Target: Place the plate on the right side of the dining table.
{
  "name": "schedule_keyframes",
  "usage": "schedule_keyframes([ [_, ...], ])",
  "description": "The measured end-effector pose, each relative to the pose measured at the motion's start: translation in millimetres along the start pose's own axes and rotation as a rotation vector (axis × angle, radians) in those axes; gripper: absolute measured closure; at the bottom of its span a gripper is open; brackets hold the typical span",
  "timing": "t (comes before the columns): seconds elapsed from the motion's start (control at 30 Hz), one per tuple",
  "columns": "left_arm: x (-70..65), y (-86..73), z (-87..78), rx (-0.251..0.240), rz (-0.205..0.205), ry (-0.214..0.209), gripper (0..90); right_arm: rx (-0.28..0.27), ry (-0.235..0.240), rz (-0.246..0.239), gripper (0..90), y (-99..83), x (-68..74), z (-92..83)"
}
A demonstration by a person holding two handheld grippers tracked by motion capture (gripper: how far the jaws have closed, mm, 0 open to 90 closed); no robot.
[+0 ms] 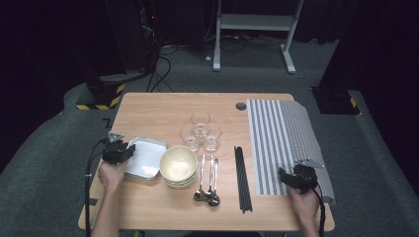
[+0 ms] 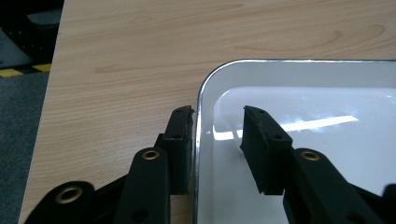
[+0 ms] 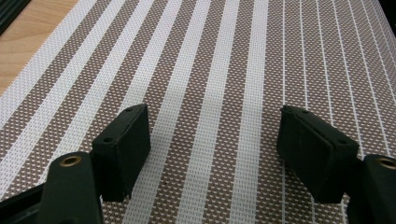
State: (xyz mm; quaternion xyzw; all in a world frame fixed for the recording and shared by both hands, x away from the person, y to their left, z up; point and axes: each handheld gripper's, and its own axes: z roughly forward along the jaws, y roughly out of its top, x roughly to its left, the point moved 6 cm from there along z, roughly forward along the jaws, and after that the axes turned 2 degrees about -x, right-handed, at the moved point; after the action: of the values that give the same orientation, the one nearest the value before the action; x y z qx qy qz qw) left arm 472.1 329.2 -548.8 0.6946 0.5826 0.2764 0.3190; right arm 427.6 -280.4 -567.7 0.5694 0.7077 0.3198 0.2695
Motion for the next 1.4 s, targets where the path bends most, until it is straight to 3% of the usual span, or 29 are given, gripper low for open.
schedule_keyframes([
  [0.2,2.0,-1.2,0.8,0.002,-0.014,-0.015,73.0,0.000,0.000,0.000,25.7,0.0,0.0,0.0],
  [0.47,6.1,-2.1,-0.4,0.009,-0.013,-0.019,79.5,0.000,0.000,0.000,25.7,0.0,0.0,0.0],
  [0.8,8.3,-2.7,-0.5,-0.004,0.009,-0.042,80.9,0.000,0.000,0.000,25.7,0.0,0.0,0.0],
  [1.4,12.0,-0.7,-4.8,-0.023,-0.004,-0.063,81.8,0.000,0.000,0.000,25.7,0.0,0.1,0.0],
])
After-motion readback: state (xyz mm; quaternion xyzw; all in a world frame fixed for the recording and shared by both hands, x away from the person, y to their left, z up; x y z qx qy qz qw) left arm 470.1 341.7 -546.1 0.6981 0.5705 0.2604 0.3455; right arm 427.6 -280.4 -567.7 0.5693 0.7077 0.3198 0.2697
